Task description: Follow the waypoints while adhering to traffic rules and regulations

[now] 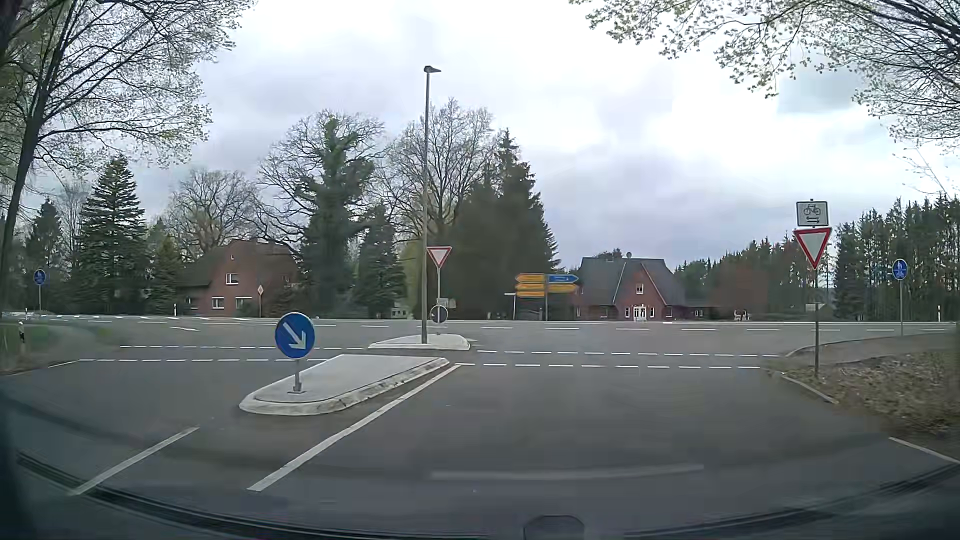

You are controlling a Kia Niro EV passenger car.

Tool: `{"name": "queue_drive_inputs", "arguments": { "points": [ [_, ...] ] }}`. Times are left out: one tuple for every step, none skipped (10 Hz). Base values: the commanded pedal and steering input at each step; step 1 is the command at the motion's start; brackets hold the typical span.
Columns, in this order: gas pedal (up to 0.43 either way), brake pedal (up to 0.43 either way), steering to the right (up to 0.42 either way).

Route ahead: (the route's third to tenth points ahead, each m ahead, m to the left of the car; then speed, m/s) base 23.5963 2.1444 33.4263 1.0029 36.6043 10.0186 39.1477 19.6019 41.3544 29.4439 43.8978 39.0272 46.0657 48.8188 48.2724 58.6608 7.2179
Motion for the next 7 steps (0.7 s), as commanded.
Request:
{"name": "queue_drive_inputs", "arguments": {
  "points": [
    [0.047, 0.000, 0.032],
    [0.047, 0.000, 0.032],
    [0.047, 0.000, 0.032],
    [0.039, 0.000, 0.032],
    [0.039, 0.000, 0.032],
    [0.039, 0.006, 0.032],
    [0.028, 0.000, 0.031]
  ]
}}
